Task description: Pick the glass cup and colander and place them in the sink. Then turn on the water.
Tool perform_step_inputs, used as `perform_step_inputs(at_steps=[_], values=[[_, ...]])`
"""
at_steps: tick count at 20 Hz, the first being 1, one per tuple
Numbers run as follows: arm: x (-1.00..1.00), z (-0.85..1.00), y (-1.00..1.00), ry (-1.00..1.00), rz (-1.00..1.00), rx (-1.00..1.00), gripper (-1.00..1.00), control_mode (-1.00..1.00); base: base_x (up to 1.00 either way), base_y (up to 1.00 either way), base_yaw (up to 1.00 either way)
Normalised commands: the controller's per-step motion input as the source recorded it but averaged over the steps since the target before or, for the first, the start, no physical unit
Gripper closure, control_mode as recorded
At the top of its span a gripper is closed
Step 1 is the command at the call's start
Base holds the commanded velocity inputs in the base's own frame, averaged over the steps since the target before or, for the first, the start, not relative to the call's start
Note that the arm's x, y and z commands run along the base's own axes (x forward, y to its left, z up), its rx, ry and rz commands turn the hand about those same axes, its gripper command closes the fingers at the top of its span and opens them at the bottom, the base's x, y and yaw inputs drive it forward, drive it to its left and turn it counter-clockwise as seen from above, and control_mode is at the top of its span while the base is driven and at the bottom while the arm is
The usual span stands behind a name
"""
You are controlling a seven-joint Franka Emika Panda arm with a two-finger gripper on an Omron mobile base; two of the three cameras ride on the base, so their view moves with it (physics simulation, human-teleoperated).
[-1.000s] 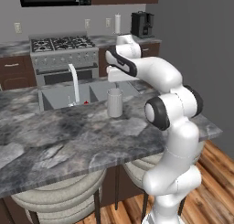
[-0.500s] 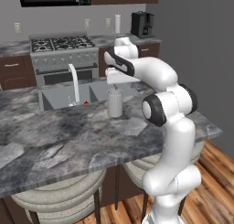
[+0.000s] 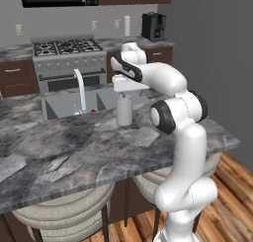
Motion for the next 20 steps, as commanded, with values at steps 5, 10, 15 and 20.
perform_step_inputs(at_steps=[5, 10, 15, 20], values=[[0.29, -0.06, 0.17, 0.0, 0.0, 0.0, -1.0, -1.0, 0.0, 0.0, 0.0], [-0.12, -0.22, 0.0, 0.07, 0.0, 0.01, -1.0, -1.0, 0.0, 0.0, 0.0], [-0.5, -0.33, -0.07, 0.1, 0.0, 0.01, -1.0, -1.0, 0.0, 0.0, 0.0], [-0.08, -0.5, 0.07, 0.11, 0.0, 0.0, 1.0, -1.0, 0.0, 0.0, 0.0]])
